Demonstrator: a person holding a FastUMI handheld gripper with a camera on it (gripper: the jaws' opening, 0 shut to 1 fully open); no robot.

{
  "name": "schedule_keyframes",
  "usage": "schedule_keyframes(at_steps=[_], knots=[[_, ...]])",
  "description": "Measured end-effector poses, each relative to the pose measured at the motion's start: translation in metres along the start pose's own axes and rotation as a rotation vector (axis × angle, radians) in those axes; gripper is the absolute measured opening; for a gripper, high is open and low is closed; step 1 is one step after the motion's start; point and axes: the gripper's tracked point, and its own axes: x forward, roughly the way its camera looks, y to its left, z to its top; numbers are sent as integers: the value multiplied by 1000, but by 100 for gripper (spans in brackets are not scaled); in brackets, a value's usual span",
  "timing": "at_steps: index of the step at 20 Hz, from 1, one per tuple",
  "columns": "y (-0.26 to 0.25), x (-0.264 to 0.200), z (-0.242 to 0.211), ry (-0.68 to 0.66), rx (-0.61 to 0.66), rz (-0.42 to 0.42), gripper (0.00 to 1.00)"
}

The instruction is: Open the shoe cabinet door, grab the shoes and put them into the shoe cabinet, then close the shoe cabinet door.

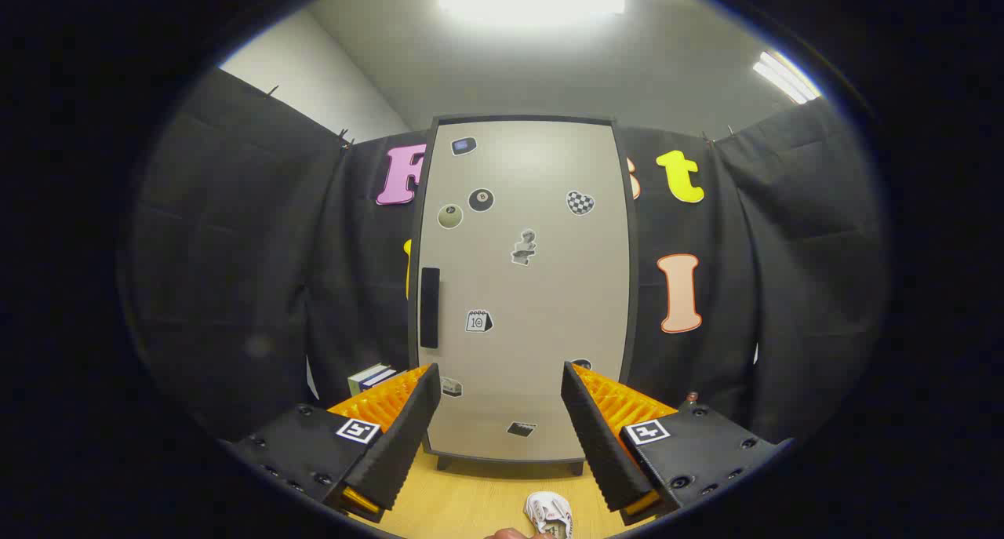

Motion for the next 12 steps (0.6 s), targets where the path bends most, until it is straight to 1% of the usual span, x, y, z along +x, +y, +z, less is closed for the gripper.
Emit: schedule_keyframes(at_steps=[7,12], knots=[[-12,-3,-1,16,20,-18,97],[-12,-5,-5,28,39,-15,97]])
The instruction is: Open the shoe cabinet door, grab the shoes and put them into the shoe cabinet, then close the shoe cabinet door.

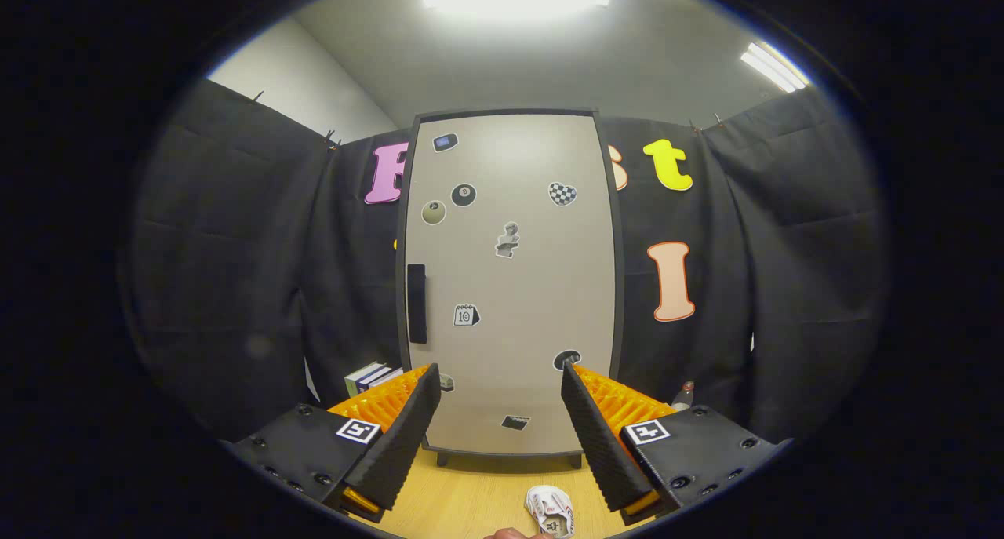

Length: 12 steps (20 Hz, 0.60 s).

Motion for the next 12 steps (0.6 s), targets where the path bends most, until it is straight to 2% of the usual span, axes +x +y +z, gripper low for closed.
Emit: schedule_keyframes(at_steps=[12], knots=[[3,-3,2,8,11,13,97]])
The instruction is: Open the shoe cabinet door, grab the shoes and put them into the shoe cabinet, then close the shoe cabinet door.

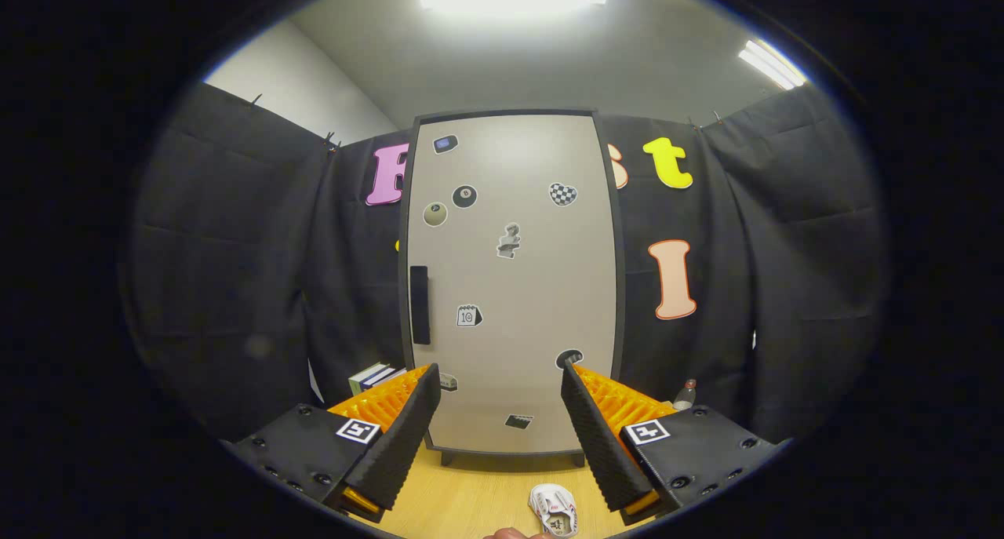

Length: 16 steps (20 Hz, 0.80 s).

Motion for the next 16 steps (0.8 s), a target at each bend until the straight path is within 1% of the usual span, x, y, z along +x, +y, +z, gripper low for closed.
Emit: schedule_keyframes(at_steps=[7,11,13,16], knots=[[4,9,-3,15,-8,9,97],[17,23,-4,20,-49,17,97],[23,33,1,5,-74,12,97],[39,48,9,-16,-104,27,97]])
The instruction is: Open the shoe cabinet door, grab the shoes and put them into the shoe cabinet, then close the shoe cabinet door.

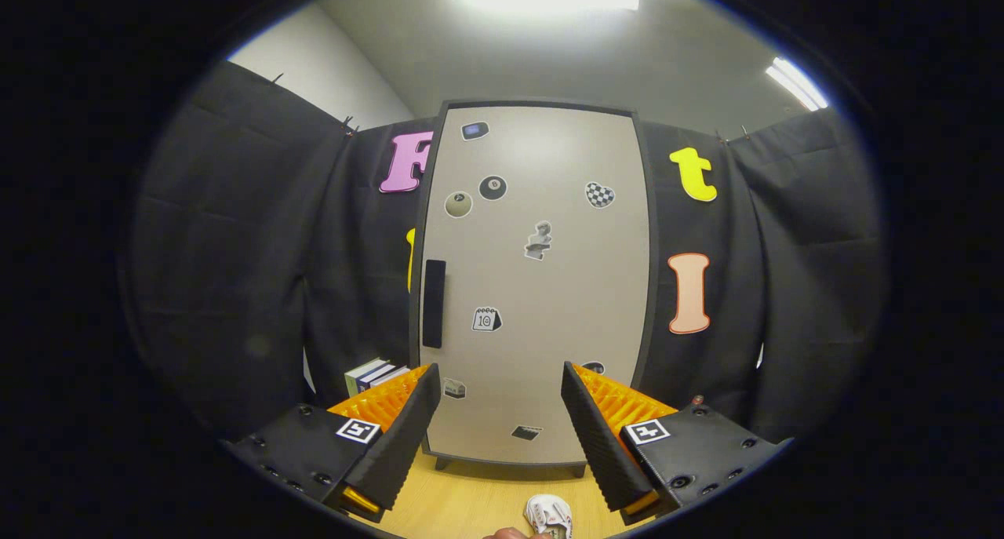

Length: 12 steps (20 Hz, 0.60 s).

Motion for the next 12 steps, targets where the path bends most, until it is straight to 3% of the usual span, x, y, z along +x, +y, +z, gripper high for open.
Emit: schedule_keyframes(at_steps=[12], knots=[[50,82,8,11,8,20,97]])
